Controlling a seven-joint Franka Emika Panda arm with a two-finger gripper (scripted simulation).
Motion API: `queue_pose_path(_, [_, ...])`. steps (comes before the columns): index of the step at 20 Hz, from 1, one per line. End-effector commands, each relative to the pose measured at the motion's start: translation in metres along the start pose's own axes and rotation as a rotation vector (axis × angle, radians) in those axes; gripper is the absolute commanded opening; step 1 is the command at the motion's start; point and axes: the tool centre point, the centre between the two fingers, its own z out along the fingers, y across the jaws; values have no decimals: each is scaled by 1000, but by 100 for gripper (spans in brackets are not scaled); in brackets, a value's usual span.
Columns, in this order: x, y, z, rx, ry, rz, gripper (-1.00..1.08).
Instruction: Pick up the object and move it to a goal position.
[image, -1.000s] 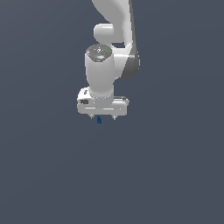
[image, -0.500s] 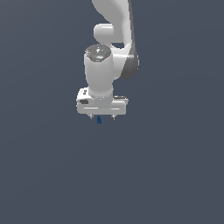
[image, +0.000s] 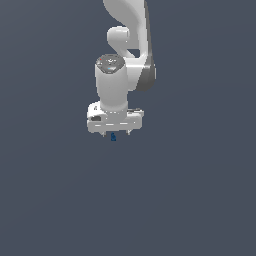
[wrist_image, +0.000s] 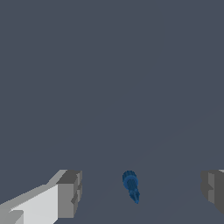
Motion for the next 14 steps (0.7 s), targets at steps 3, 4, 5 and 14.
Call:
queue_pose_path(3, [-7,3,7,1,-2,-98,100])
queue_pose_path(4, [-8,4,9,1,-3,-123,100])
queue_pose_path(5, [-10,4,11,1,-3,-148,100])
queue_pose_path(14, [-25,10,26,5,-7,-373,100])
